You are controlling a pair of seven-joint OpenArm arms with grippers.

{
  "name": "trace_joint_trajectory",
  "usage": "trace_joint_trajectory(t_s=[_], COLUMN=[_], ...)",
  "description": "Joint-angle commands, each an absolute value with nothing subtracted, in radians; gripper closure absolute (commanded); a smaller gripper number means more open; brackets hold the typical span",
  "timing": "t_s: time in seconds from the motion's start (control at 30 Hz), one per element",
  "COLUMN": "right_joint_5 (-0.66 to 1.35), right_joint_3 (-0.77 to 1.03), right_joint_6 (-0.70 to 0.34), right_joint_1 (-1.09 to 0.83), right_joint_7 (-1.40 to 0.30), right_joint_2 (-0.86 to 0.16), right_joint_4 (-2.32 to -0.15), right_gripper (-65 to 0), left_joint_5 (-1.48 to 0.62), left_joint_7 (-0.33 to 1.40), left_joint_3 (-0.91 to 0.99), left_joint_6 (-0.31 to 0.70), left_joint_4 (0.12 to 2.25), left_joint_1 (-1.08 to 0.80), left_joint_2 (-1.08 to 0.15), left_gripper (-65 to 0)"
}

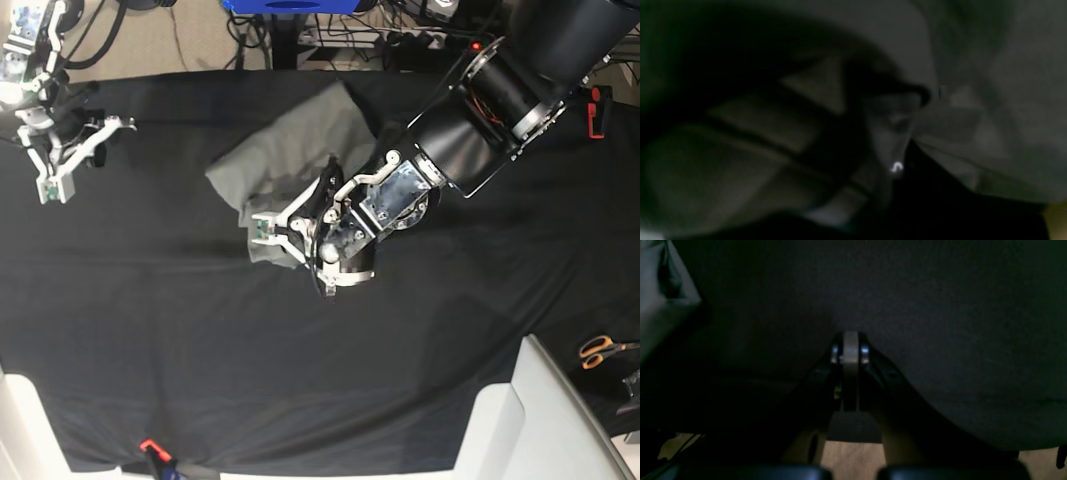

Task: Fold the T-shirt properly
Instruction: 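Drag the grasped collar edge across the stack with the left gripper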

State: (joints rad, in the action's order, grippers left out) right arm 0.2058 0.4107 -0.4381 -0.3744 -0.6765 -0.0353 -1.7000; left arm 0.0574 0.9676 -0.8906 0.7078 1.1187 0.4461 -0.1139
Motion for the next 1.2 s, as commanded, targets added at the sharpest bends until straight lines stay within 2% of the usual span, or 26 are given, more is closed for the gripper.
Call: trace_joint_trajectory(t_s=[0.0, 0.3, 0.5, 0.7, 0.9, 1.17], right_joint_5=[0.214, 0.213, 0.213, 0.213, 0.213, 0.213], right_joint_3=[0.414, 0.414, 0.414, 0.414, 0.414, 0.414], right_joint_6=[-0.440, -0.440, -0.440, -0.438, -0.438, -0.438], right_joint_1=[-0.371, -0.344, -0.332, -0.320, -0.318, -0.318], right_joint_7=[-0.659, -0.664, -0.664, -0.664, -0.664, -0.664], right_joint_2=[-0.044, -0.044, -0.044, -0.044, -0.045, -0.047], right_joint_4=[-1.721, -1.716, -1.712, -1.712, -1.713, -1.713], right_gripper=[0.0, 0.0, 0.0, 0.0, 0.0, 0.0], left_joint_5=[0.108, 0.124, 0.125, 0.114, 0.122, 0.124], left_joint_7=[0.957, 0.831, 0.828, 0.828, 0.757, 0.751], left_joint_3=[-0.892, -0.901, -0.905, -1.007, -1.006, -1.012], left_joint_6=[0.698, 0.698, 0.698, 0.698, 0.698, 0.698], left_joint_4=[1.129, 1.130, 1.129, 1.107, 1.020, 1.006], left_joint_1=[0.473, 0.473, 0.490, 0.519, 0.522, 0.524], left_joint_2=[-0.110, -0.050, -0.012, -0.010, 0.007, 0.013], left_gripper=[0.0, 0.0, 0.0, 0.0, 0.0, 0.0])
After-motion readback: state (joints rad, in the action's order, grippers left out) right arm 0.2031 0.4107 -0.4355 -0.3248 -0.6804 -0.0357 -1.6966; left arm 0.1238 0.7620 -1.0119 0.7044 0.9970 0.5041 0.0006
